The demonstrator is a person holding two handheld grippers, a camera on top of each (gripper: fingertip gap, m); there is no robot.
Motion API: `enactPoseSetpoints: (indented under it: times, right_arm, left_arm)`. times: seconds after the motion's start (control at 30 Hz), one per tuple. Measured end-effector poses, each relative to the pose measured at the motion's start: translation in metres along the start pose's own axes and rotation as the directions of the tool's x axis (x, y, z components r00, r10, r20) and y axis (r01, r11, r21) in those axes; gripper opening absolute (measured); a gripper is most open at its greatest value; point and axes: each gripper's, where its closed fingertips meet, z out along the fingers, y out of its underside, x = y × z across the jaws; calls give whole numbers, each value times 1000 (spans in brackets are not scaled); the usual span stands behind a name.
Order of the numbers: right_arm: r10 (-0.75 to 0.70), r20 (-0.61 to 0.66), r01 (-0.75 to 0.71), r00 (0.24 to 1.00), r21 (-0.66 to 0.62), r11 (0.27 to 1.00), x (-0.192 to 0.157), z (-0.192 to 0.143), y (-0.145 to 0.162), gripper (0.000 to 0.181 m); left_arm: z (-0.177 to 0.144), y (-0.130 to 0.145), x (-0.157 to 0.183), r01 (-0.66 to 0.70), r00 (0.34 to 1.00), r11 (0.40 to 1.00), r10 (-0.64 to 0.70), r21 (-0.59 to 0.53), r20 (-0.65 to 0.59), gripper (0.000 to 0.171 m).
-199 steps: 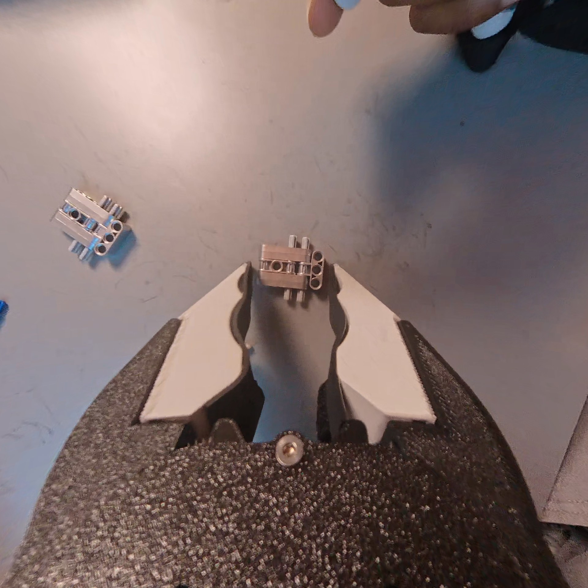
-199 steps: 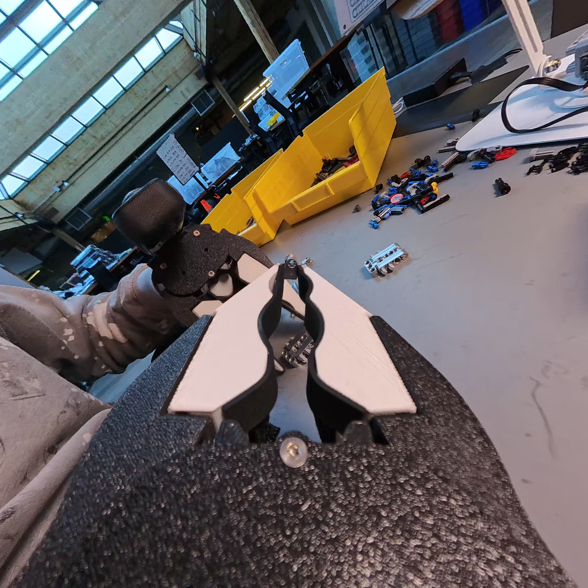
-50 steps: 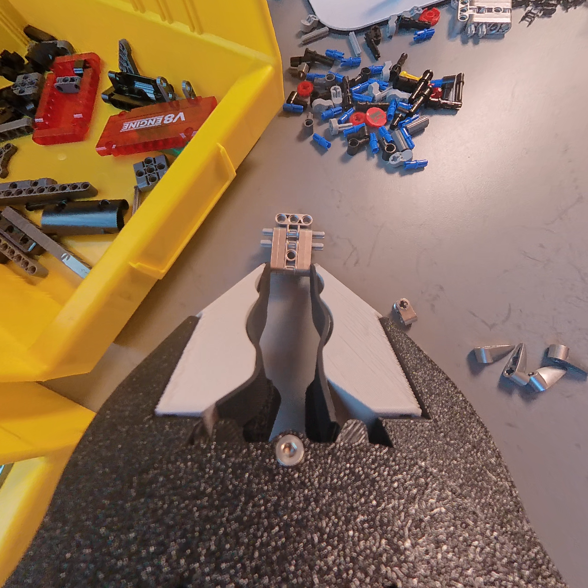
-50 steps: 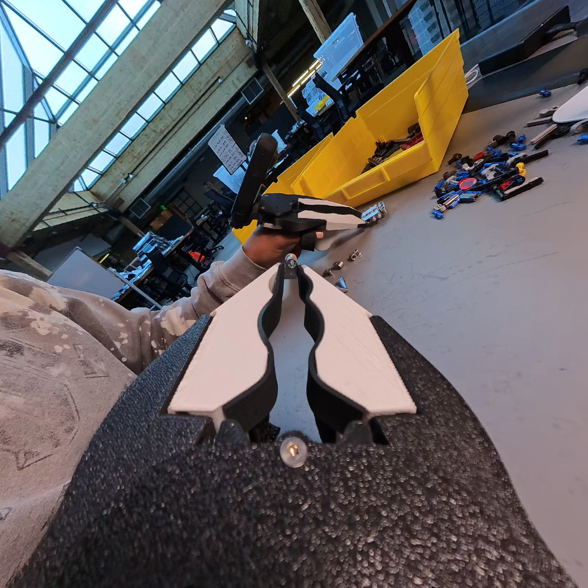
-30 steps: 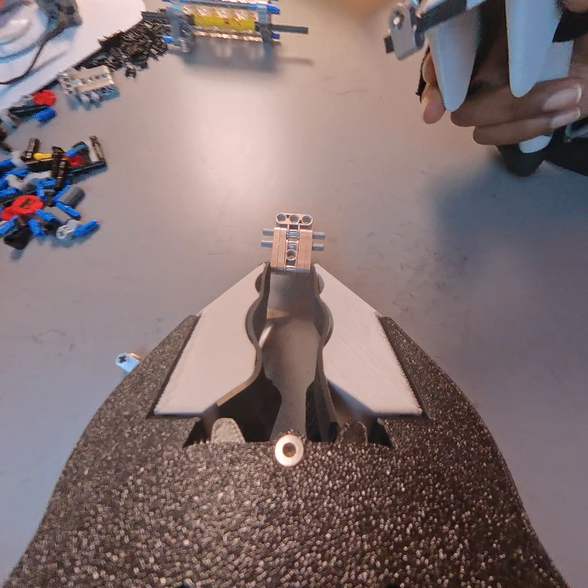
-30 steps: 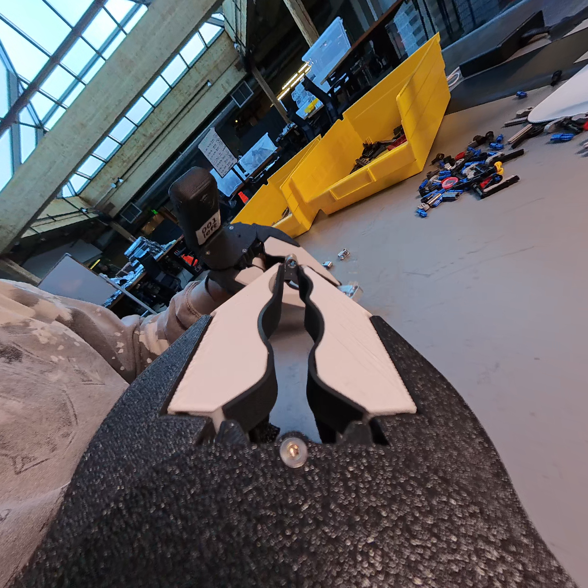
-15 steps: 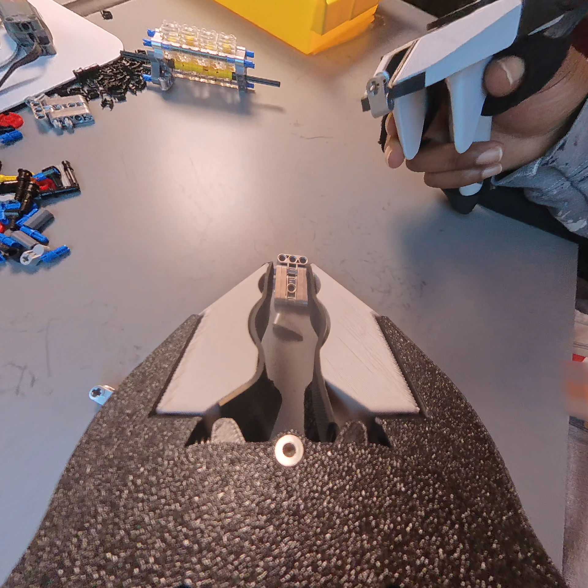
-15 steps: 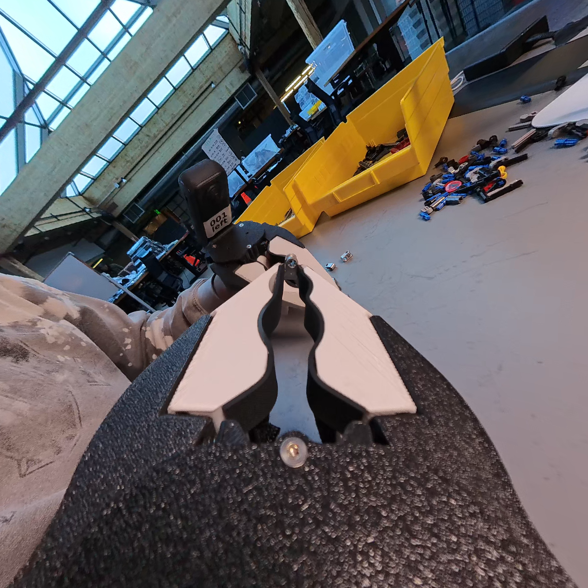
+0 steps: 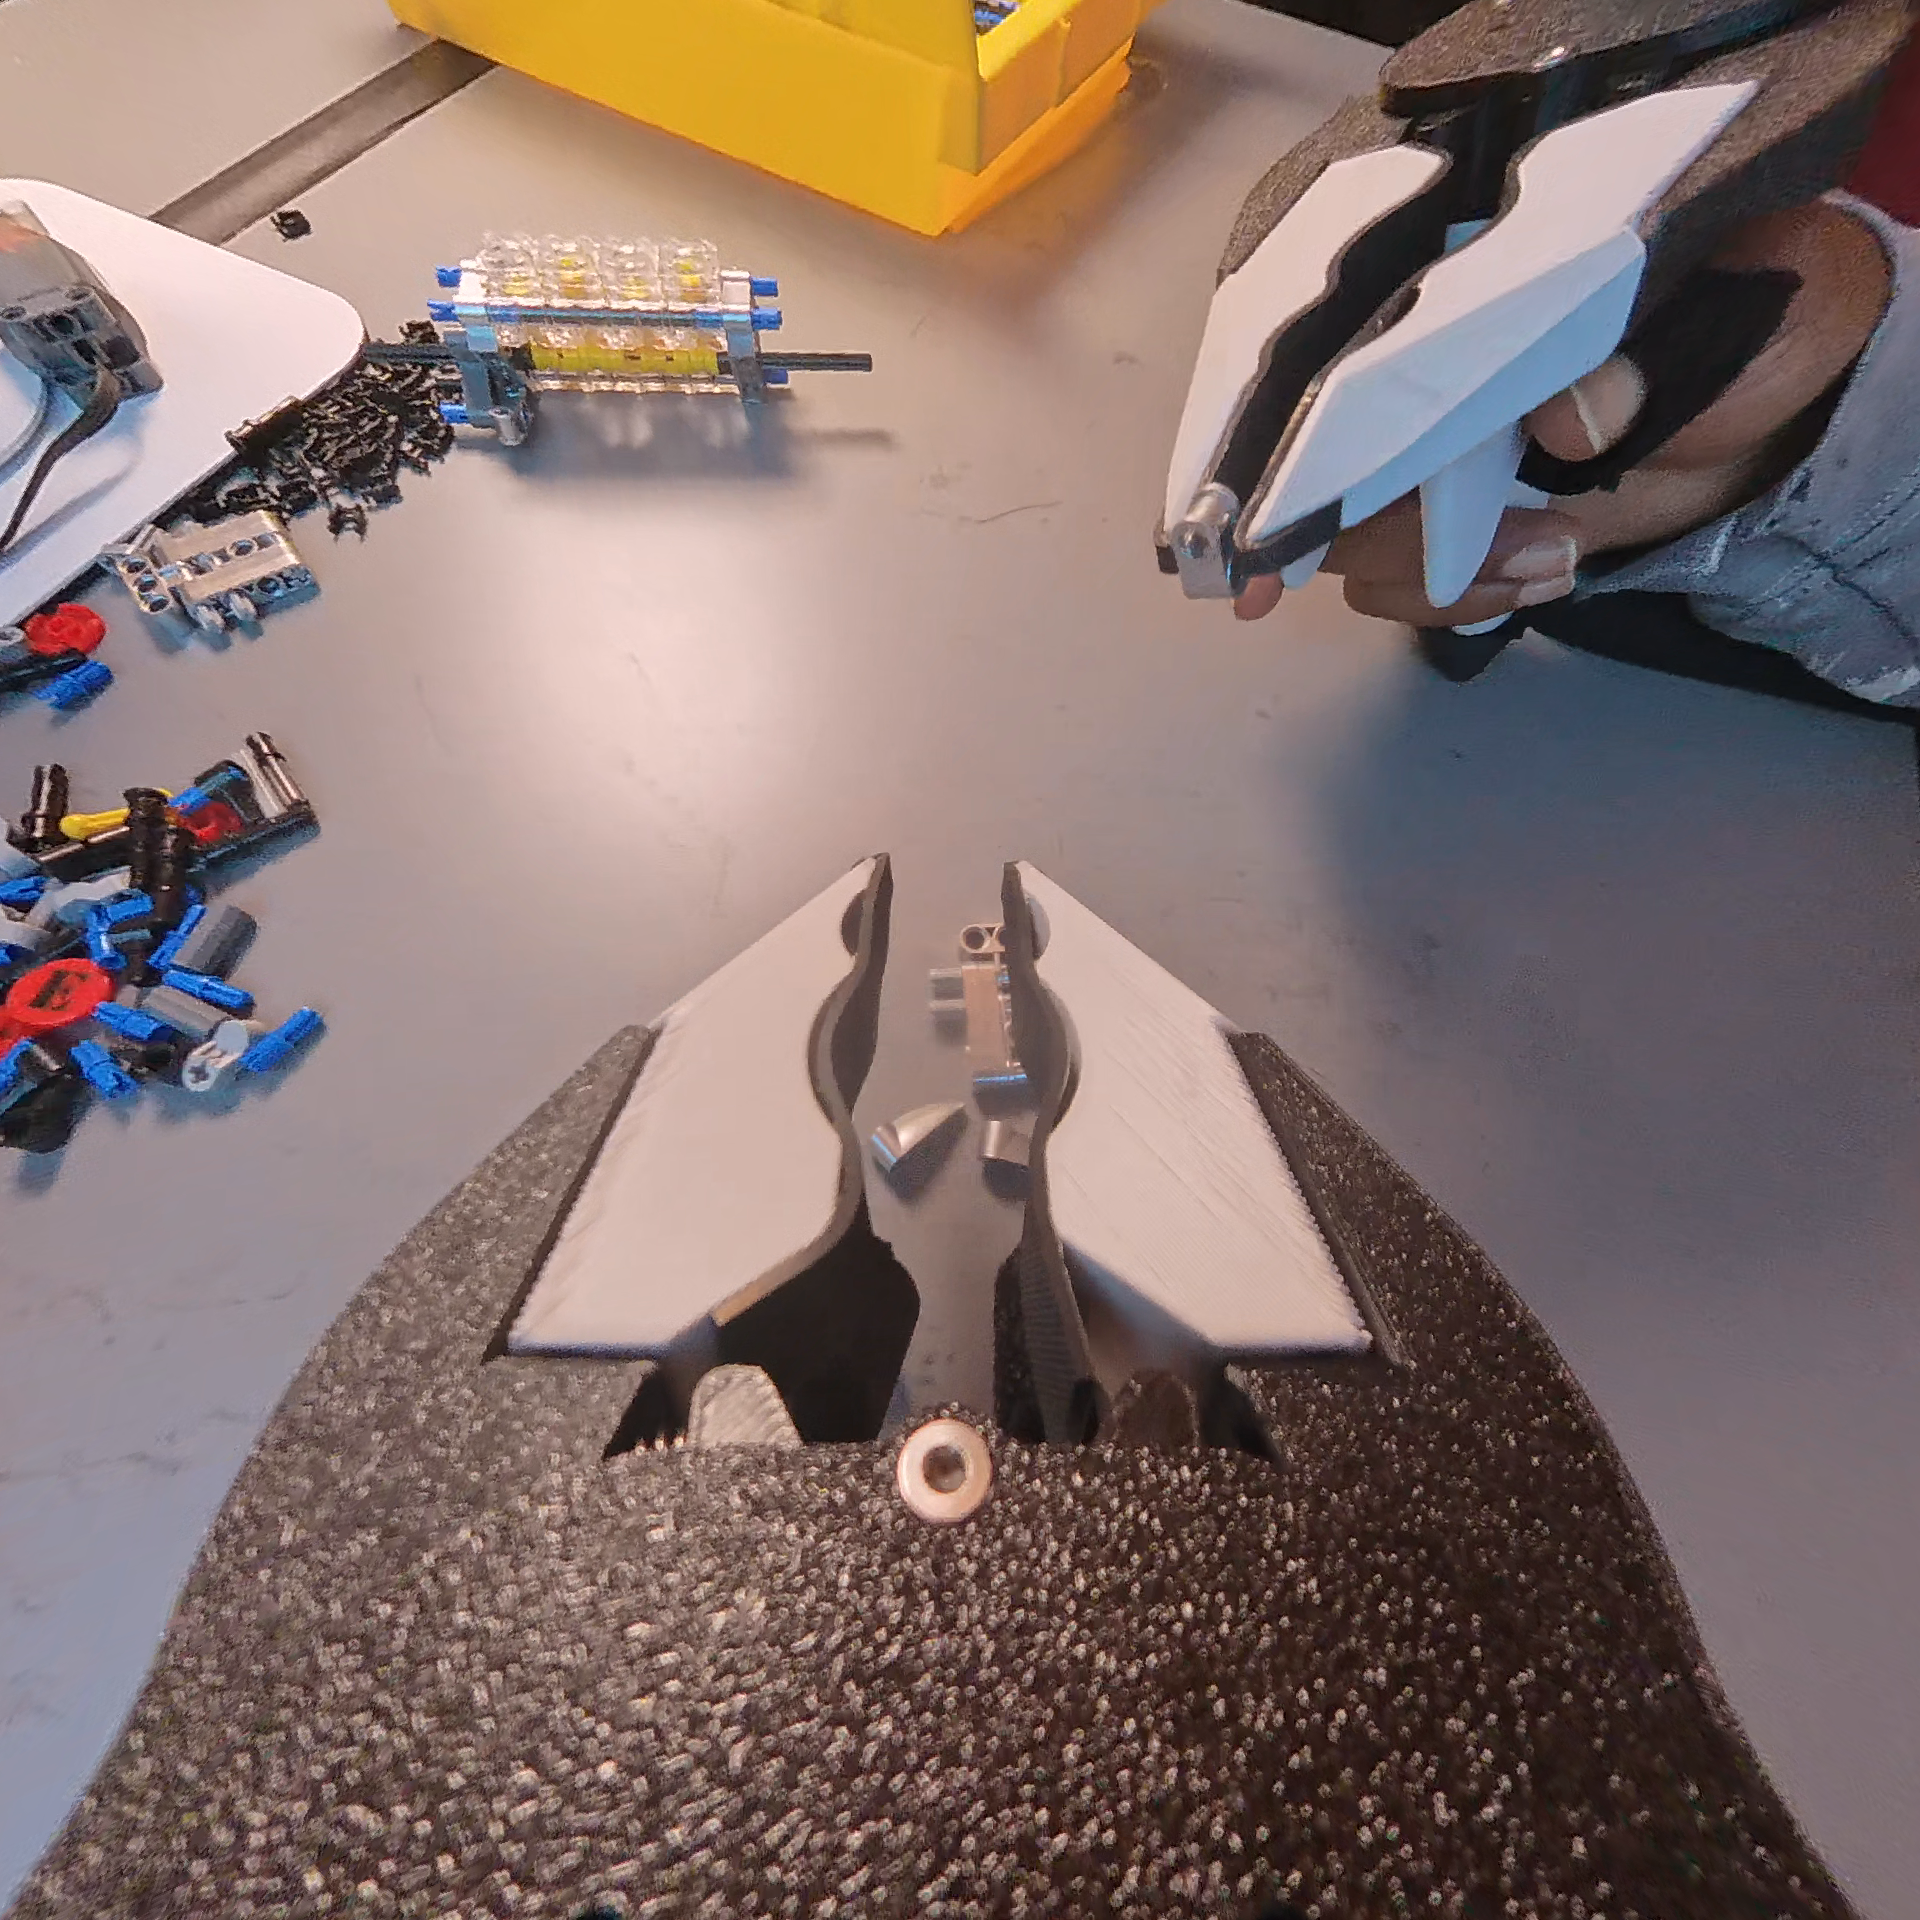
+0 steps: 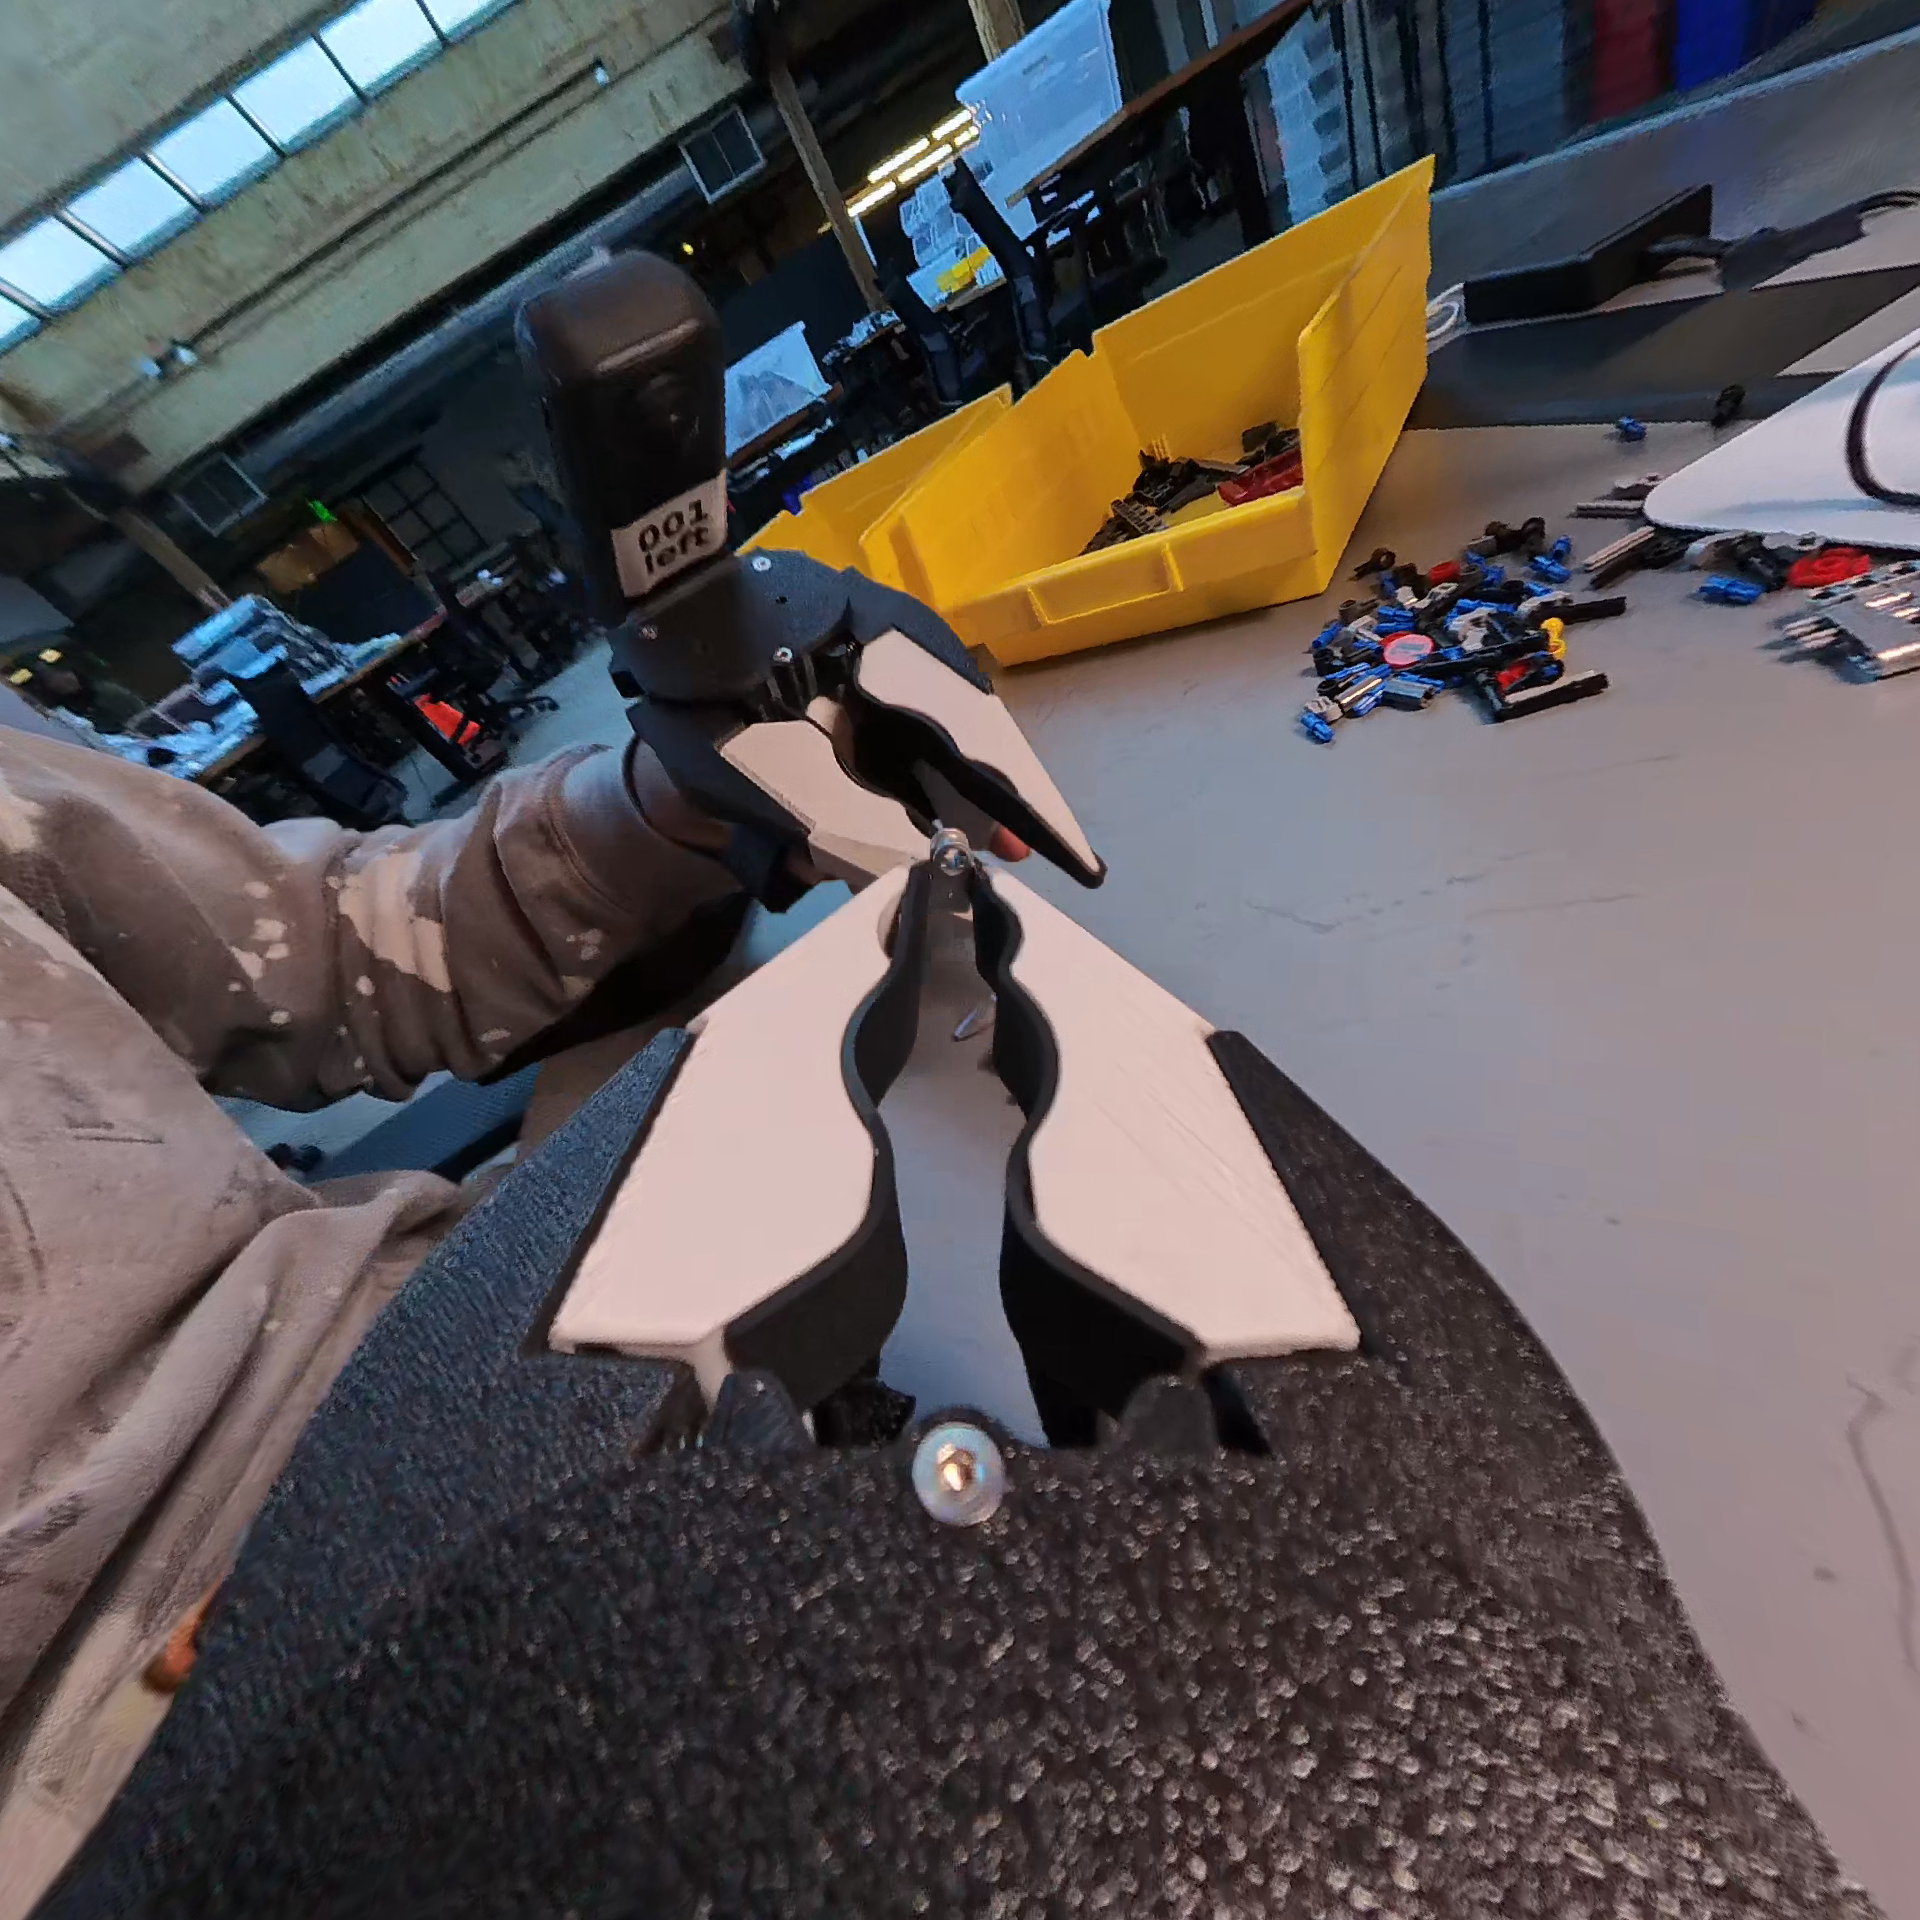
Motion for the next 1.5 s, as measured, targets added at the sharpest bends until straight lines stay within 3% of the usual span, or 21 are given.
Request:
enactPoseSetpoints:
  times: [0.2, 0.37, 0.5, 0.7, 0.87, 1.07, 1.5]
  right_arm:
    - [-33, -38, 32, 999, -16, 999, 5, -1, 1, 7]
    - [-27, -40, 27, 999, -13, 1000, 6, -2, 1, 7]
    - [-24, -31, 23, 999, -19, 1000, 4, -1, 2, 7]
    - [-24, -34, 23, 999, -19, 1000, 5, -2, 1, 7]
    - [0, -19, 0, 1000, 10, 1000, 4, -6, -5, 7]
    - [29, 10, -29, 1000, 22, 999, 0, -7, -7, 7]
    - [22, 12, -22, 1000, 24, 999, -3, -7, -8, 7]
  left_arm:
    - [5, -14, -31, -4, 998, 1000, 6, -29, 67, 20]
    - [17, -36, -78, 40, 982, 999, -34, -27, 187, 23]
    - [47, -48, -128, 92, 955, 995, -75, -46, 286, 43]
    - [89, -47, -177, 81, 944, 979, -14, -190, 329, 46]
    - [103, -38, -187, 111, 938, 960, -15, -258, 347, 42]
    - [103, -35, -185, 56, 929, 953, 59, -296, 365, 26]
    - [90, -21, -137, -23, 958, 936, 121, -350, 259, 22]
